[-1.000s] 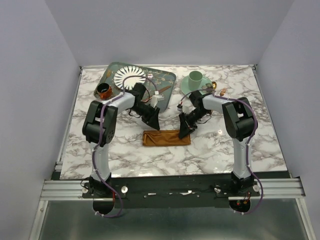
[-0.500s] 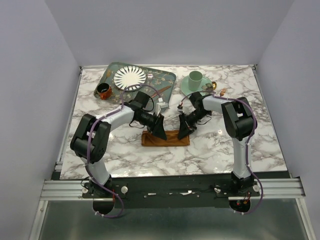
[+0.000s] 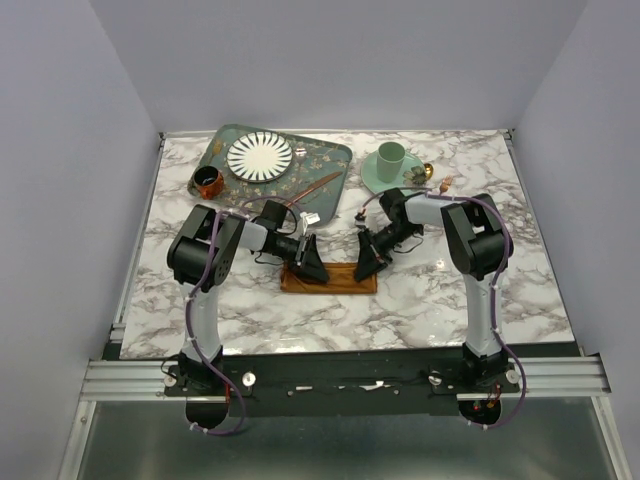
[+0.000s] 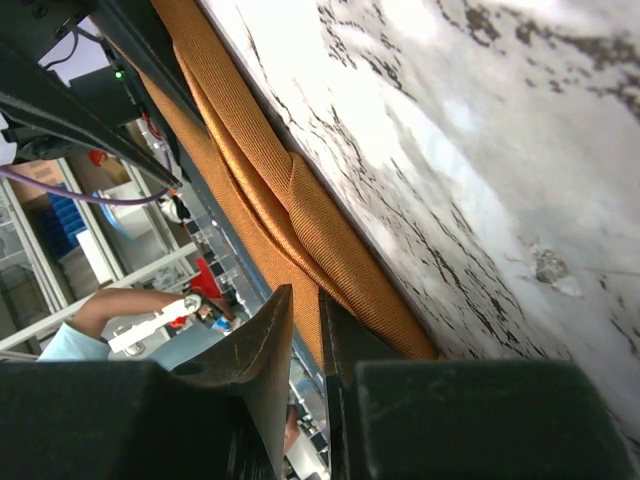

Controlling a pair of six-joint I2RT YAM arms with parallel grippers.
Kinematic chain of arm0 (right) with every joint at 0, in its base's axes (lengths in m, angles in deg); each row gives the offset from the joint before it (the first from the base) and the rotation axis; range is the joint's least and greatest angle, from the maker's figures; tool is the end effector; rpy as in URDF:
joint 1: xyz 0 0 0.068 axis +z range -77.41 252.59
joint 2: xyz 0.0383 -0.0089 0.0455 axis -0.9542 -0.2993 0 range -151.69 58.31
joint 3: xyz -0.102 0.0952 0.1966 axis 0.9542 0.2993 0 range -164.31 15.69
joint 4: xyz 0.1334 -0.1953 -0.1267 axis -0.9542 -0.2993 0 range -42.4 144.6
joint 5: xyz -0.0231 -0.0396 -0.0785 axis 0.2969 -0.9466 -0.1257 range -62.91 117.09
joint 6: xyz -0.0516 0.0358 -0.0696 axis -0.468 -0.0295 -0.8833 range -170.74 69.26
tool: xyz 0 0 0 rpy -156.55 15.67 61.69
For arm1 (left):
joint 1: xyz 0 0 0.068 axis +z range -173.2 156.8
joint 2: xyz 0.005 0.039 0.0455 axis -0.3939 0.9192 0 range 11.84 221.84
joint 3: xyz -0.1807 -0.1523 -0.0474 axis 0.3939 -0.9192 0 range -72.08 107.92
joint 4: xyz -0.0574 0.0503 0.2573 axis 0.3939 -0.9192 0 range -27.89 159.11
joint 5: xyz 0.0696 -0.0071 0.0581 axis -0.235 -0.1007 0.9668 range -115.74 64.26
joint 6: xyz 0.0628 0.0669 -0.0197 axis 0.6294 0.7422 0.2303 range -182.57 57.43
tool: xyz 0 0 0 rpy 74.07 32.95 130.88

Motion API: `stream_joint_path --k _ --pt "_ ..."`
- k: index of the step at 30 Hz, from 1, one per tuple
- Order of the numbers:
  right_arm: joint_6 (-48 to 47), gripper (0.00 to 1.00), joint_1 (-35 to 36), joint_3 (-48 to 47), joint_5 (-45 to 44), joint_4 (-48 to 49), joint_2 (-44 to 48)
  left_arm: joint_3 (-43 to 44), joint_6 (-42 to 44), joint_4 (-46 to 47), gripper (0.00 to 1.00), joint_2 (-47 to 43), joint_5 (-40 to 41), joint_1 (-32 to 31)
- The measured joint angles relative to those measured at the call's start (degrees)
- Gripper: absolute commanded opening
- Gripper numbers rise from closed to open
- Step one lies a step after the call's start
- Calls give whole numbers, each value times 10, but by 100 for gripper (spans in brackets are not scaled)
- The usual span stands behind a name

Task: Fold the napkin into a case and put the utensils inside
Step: Smooth out the smaller rectangle-folded napkin at the center of the board.

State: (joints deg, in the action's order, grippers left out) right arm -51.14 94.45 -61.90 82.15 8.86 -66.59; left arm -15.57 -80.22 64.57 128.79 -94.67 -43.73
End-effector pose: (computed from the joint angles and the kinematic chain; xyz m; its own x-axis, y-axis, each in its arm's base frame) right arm 0.3091 0.1987 0.0359 -0.9255 -0.3758 0.0475 -0.1793 0.5451 0.8190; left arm 0.2958 -0.1952 0.0349 -0.9589 0.2428 -0.1467 0.2151 0.2853 -0.9340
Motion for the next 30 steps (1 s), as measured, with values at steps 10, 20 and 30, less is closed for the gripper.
stream_joint_path --k 10,20,30 --pt "-8 36 -1 15 25 10 18 1 -19 11 41 18 -24 9" --pt "-17 38 16 79 79 5 133 -2 -13 8 41 14 -20 10" --pt "-23 35 16 92 97 37 18 7 32 -45 40 14 -20 10"
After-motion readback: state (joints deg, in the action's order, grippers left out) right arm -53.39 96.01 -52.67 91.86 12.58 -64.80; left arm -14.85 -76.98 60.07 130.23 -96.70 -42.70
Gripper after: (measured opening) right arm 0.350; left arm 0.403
